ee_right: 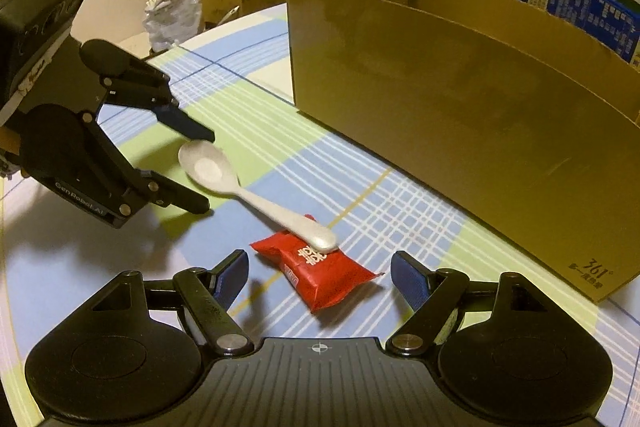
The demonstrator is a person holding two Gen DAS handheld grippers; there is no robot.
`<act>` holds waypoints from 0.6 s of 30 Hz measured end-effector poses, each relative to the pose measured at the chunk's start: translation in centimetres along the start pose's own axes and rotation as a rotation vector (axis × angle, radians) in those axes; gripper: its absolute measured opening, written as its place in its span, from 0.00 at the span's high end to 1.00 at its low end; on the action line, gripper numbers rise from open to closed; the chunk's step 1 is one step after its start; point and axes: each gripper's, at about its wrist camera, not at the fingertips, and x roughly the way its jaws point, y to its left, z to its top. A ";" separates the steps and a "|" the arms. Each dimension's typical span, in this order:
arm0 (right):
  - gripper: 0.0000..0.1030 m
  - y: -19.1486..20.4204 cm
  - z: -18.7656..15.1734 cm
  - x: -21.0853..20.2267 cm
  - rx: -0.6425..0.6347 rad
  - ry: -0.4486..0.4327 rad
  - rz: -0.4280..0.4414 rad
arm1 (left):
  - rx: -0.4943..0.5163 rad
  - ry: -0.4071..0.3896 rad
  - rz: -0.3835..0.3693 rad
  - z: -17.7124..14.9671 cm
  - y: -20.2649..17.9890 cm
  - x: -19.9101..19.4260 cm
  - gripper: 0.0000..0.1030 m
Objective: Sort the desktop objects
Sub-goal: 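Grasp the white plastic spoon with the left tool while the right tool grasps the red candy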
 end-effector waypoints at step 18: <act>0.35 0.0 -0.2 0.9 0.010 0.026 0.008 | 0.041 0.009 -0.024 0.5 -1.6 -0.1 0.63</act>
